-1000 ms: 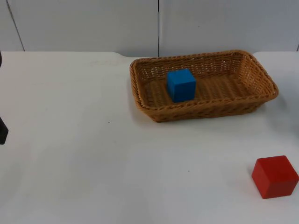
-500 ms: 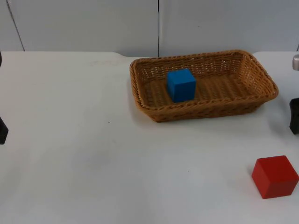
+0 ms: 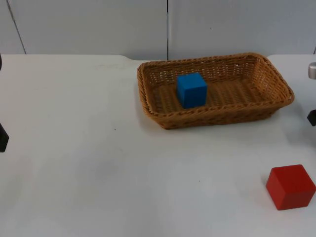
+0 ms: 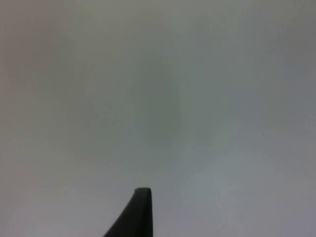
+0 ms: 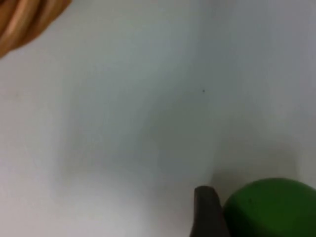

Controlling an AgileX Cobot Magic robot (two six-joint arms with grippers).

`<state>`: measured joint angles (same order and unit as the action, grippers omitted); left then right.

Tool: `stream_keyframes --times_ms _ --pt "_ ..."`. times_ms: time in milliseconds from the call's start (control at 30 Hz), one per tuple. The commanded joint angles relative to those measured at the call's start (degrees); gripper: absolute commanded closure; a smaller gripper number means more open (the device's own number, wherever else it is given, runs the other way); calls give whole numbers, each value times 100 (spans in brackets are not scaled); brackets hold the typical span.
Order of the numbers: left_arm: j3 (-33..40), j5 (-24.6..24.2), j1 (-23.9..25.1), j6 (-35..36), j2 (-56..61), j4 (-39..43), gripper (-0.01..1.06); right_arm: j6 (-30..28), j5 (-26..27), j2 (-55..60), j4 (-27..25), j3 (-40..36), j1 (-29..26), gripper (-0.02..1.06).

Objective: Place all geometric objects except the red cube into the basket.

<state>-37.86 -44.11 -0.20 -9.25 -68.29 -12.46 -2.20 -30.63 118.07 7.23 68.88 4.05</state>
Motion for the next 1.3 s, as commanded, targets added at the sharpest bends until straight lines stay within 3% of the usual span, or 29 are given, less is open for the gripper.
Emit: stream_keyframes --times_ms 0,300,567,667,1000,1167,1267 --pt "8 48 26 5 29 -40 0 4 -101 -216 16 22 -47 104" --pt "8 48 26 5 29 -40 0 4 -658 -1731 -5 22 -47 104" --pt "8 35 26 5 29 -40 0 4 -635 -2254 -108 22 -32 104" --pt "8 49 26 5 29 -40 0 4 -532 -2238 -229 22 10 104" --pt "8 57 26 5 29 -51 0 -21 339 -2182 -308 107 895 105" --pt "8 106 26 5 29 -63 0 -21 -155 -1640 -339 833 1206 105" --pt "8 106 26 5 29 -63 0 -21 -857 -773 -538 1754 1262 105"
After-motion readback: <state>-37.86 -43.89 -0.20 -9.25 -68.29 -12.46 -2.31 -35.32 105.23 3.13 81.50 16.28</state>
